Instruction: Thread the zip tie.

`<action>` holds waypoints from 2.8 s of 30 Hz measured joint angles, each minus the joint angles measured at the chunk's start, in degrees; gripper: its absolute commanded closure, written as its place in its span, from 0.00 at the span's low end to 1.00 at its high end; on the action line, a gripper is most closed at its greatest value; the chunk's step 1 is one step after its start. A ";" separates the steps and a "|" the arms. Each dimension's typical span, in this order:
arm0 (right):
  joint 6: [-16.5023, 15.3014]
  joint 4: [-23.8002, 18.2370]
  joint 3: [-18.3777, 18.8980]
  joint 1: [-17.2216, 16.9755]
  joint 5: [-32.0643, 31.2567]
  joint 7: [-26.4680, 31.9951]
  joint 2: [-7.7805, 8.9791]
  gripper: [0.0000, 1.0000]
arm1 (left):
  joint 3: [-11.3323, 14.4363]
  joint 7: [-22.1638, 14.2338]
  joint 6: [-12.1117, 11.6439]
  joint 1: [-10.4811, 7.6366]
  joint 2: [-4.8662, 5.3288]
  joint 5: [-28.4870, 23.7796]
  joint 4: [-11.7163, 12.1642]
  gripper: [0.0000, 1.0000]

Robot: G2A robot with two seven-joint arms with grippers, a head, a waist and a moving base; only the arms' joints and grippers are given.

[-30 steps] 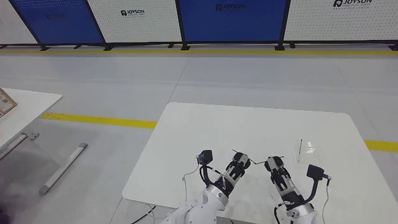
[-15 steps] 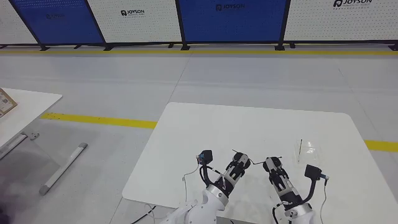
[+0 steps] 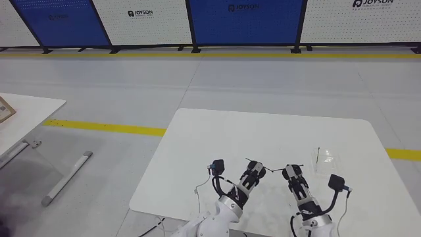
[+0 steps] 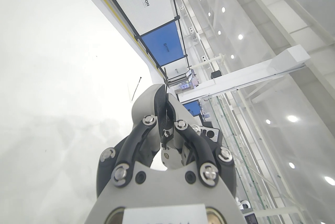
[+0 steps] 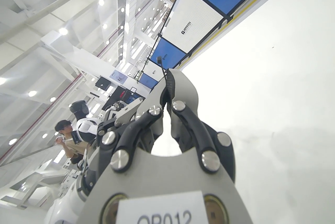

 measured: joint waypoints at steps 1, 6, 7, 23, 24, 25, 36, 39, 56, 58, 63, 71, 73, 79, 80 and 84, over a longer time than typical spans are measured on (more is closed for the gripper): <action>-0.06 0.03 0.06 -0.04 0.09 -0.33 -0.05 1.00 | -0.04 0.19 -0.19 0.08 -0.06 -0.15 0.06 1.00; -0.61 -0.70 0.66 -0.74 0.40 -1.50 -0.11 1.00 | -0.07 0.32 -0.23 0.13 -0.09 -0.22 0.10 1.00; -0.61 -0.71 0.67 -0.74 0.41 -1.50 -0.11 1.00 | -0.07 0.31 -0.23 0.13 -0.09 -0.21 0.10 1.00; 1.13 -1.51 -0.29 -0.47 -1.47 -0.43 -0.53 1.00 | -0.06 0.30 -0.22 0.12 -0.09 -0.20 0.09 1.00; 1.27 -1.54 -0.32 -0.47 -1.60 -0.37 -0.56 1.00 | -0.06 0.30 -0.22 0.12 -0.09 -0.20 0.09 1.00; 1.38 -1.60 -0.34 -0.49 -1.70 -0.33 -0.59 1.00 | -0.06 0.30 -0.22 0.12 -0.09 -0.20 0.09 1.00; 1.92 -2.45 0.76 -1.30 -2.08 -0.97 -0.74 1.00 | 0.33 3.96 2.61 -0.54 -0.44 6.23 1.45 1.00; 3.10 -1.91 0.61 -1.02 -3.16 -1.56 -0.88 1.00 | 0.91 5.11 3.78 -0.71 -0.61 9.37 2.07 1.00; 4.20 -1.32 0.03 -0.45 -3.88 -1.95 -1.07 1.00 | 0.79 4.34 4.35 -0.64 -0.84 10.35 2.50 1.00; 4.20 -1.32 0.03 -0.45 -3.88 -1.95 -1.07 1.00 | 0.78 4.37 4.33 -0.63 -0.85 10.33 2.49 1.00; 4.20 -1.62 0.00 -0.65 -3.75 -1.71 -1.15 1.00 | 0.79 4.36 4.33 -0.64 -0.84 10.33 2.49 1.00; 4.44 -2.06 -0.29 -0.90 -3.56 0.18 -1.30 1.00 | 0.79 4.35 4.34 -0.64 -0.84 10.33 2.49 1.00; 4.37 -2.02 -0.33 -0.83 -3.23 0.73 -1.35 1.00 | 0.79 4.35 4.34 -0.64 -0.84 10.33 2.49 1.00; 4.23 -1.89 -0.05 -0.69 -2.75 1.23 -1.45 1.00 | 0.79 4.35 4.34 -0.64 -0.84 10.33 2.49 1.00; 4.34 -1.89 -0.04 -0.63 -2.77 1.26 -1.48 1.00 | 0.79 4.35 4.34 -0.64 -0.84 10.33 2.49 1.00; 4.93 -1.80 -0.25 -0.28 -3.10 1.35 -1.61 1.00 | 0.79 4.35 4.34 -0.64 -0.84 10.33 2.49 1.00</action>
